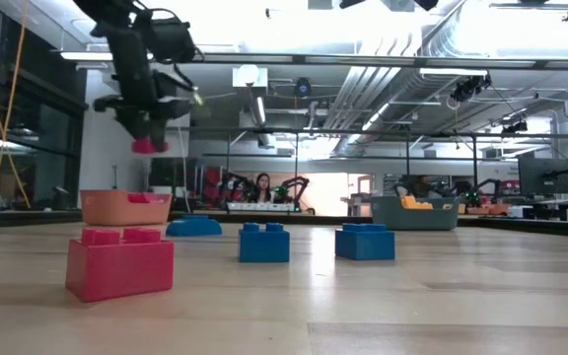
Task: Sort blocks
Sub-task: Put the red game piece into the orange bin, then put the blue game piece into the green bin
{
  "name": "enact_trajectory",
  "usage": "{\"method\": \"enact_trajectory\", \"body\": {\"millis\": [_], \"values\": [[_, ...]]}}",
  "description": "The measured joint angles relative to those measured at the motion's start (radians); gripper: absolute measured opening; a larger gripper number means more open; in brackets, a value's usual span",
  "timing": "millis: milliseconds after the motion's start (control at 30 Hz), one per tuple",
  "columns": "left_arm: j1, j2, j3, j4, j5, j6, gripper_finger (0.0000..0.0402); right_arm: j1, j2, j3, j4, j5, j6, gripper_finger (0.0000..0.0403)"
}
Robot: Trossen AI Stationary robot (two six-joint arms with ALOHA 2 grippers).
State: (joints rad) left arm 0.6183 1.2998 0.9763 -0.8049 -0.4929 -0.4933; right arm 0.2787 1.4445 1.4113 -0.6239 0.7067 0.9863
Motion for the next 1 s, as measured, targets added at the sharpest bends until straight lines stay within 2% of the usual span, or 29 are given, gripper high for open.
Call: {"method": "enact_trajectory", "body": {"millis": [200,367,633,1000], "values": [[0.030,-0.027,-0.081,-0.028,-0.009,0.025,0.0108,0.000,0.000,0.000,0.000,-0.004,0.000,0.0161],[0.031,-0.027,-0.164,-0.031,-0.010,-0.023,0.0111,0.000,0.000,0.000,0.000,-0.005,0.000,0.0161],[0.030,-0.028,-0.183,-0.010,-0.007,-0.026,0.0198,-0.011,0.000,0.000,0.000,-0.008,0.001,0.0161],[0.030,-0.029,-0.183,-0.007,0.027,-0.026,0.0210,-0.011,0.000,0.000,0.000,-0.008,0.002,0.0161]]}}
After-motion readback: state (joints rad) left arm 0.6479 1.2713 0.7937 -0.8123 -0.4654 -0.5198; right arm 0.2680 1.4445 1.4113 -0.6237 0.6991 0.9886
